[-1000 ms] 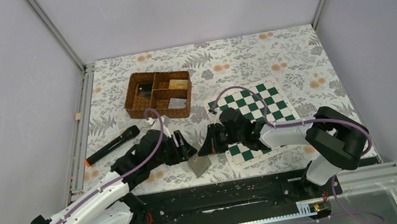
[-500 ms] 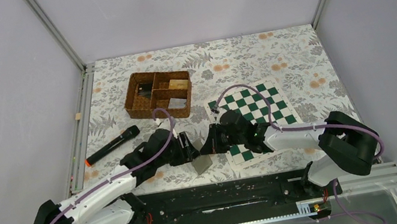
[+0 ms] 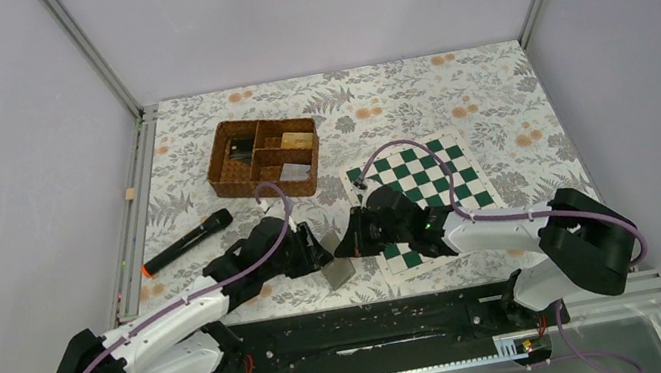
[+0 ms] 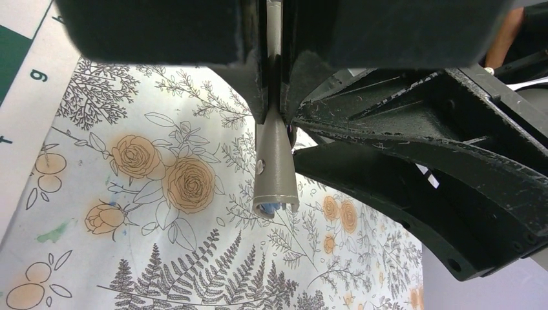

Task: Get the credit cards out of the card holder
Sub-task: Open the card holder at the center of the board.

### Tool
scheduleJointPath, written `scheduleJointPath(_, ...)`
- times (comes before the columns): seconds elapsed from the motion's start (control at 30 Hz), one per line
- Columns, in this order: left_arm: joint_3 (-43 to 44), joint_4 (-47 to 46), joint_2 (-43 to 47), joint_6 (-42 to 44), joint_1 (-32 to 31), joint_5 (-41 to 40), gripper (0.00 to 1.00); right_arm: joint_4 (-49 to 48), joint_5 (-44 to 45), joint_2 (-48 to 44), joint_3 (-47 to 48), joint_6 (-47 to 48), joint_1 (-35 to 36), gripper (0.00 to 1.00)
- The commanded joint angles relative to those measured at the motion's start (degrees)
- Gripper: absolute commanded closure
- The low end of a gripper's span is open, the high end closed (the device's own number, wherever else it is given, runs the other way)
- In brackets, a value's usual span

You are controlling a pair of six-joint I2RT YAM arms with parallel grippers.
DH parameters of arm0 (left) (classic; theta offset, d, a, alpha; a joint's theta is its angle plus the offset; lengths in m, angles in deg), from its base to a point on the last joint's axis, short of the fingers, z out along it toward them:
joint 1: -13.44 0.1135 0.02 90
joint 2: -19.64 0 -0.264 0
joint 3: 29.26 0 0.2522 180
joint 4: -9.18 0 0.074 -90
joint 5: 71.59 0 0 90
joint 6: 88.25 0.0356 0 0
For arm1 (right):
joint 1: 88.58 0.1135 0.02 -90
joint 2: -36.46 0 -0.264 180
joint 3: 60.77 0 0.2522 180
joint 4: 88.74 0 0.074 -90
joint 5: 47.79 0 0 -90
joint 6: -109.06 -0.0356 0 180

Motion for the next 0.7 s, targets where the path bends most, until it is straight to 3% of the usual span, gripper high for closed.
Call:
scheduleJointPath(0.0, -1.4, -4.3, -0.2, -1.6, -0.8, 2.4, 0.56, -2.9, 1.2, -2.0, 0.7, 0.1, 0.8, 1.0)
scheduleJointPath(0.2, -1.8, -5.7, -1.6, -1.6, -1.1, 3.3, 0.61, -3.1, 1.3, -1.9, 0.5, 0.0, 0.7, 1.0)
scheduleJointPath(0.3, -2.0, -5.6, -1.7, -1.5, -1.1, 2.8, 0.79, -3.2, 1.4, -2.2, 0.4, 0.1, 0.8, 1.0)
scheduleJointPath(0.47, -1.9, -4.9, -0.9, -1.2, -1.1, 2.9, 1.0, -2.5, 2.3, -3.1, -0.1, 1.0, 0.6, 1.0)
scheduleJointPath(0.67, -2.1, -0.6, 2.9, -0.4, -1.1, 0.0, 1.0, -2.0, 4.0, -5.4, -1.5, 2.7, -0.6, 1.0)
